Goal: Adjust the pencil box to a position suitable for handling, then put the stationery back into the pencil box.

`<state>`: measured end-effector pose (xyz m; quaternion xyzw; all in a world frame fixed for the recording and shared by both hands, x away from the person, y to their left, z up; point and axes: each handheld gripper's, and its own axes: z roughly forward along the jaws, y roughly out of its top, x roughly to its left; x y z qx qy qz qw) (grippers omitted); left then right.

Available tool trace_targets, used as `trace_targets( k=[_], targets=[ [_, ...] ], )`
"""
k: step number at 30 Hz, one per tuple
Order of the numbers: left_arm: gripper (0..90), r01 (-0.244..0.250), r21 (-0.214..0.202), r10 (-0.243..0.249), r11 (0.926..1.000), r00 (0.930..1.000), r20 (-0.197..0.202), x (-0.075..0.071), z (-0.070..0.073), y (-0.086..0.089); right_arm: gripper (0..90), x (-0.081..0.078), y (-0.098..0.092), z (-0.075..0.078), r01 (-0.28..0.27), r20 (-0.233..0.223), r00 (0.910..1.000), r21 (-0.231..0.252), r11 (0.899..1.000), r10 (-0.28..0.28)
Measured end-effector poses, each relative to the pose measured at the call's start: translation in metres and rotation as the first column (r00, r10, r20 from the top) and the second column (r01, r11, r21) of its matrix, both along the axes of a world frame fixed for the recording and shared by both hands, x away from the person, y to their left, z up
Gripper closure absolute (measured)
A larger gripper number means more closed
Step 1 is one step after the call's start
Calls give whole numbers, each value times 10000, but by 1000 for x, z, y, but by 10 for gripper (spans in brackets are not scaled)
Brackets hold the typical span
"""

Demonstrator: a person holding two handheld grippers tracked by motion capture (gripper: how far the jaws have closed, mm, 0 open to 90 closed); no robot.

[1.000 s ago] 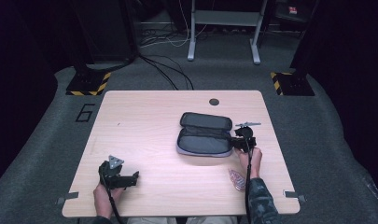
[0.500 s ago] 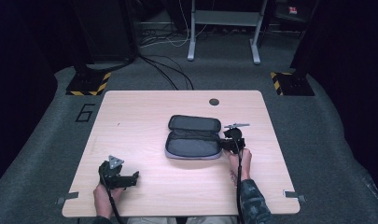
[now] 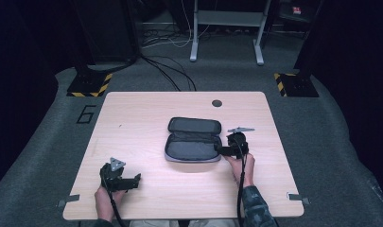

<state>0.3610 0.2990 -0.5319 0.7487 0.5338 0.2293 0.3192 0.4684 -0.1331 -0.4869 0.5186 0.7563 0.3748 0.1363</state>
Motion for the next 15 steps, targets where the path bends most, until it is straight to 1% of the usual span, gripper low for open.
trace_targets(
  k=[1, 2, 5, 6, 7, 8, 10, 11, 12, 13, 14, 15],
  targets=[
    [11, -2, 0, 2, 10000, 10000, 2, 0, 0, 0, 221, -4, -2, 3, -68, 58, 10000, 12, 10000, 68],
    [10, -1, 1, 1, 10000, 10000, -1, 0, 0, 0, 155, -13, -8, 9, -286, 107, 9995, 5, 9996, 285],
    [10, -3, 2, 3, 10000, 10000, -16, 0, 0, 0, 116, -24, -19, 13, -531, 211, 9984, -127, 9985, 533],
    [10, 2, 15, -2, 10000, 10000, 11, 0, 0, 0, 116, -24, -19, 13, -531, 211, 9984, -127, 9985, 533],
    [10, -1, 2, 1, 10000, 10000, -1, 0, 0, 0, 97, -33, -27, 15, -544, 221, 9983, -146, 9984, 547],
    [10, -2, 0, 2, 10000, 10000, 3, 0, 0, 0, 97, -33, -27, 15, -544, 221, 9983, -146, 9984, 547],
    [10, -5, -5, 5, 10000, 10000, 2, 0, 0, 0, 78, -43, -35, 17, -526, 272, 9982, -252, 9983, 533],
    [10, -9, -13, 9, 10000, 10000, 1, 0, 0, 0, 69, -49, -40, 17, -484, 262, 9984, -297, 9984, 492],
    [10, 1, 5, -1, 10000, 10000, 5, 0, 0, 0, 56, -58, -48, 17, -459, 310, 9984, -373, 9983, 470],
    [10, -13, -13, 13, 10000, 10000, -1, 0, 0, 0, 47, -62, -50, 18, -402, 244, 9989, -362, 9985, 411],
    [10, -13, -13, 13, 10000, 10000, -1, 0, 0, 0, 47, -62, -50, 18, -402, 244, 9989, -362, 9985, 411],
    [10, -9, -6, 9, 10000, 10000, 4, 0, 0, 0, 42, -66, -53, 17, -394, 289, 9988, -426, 9983, 407]
  ],
)
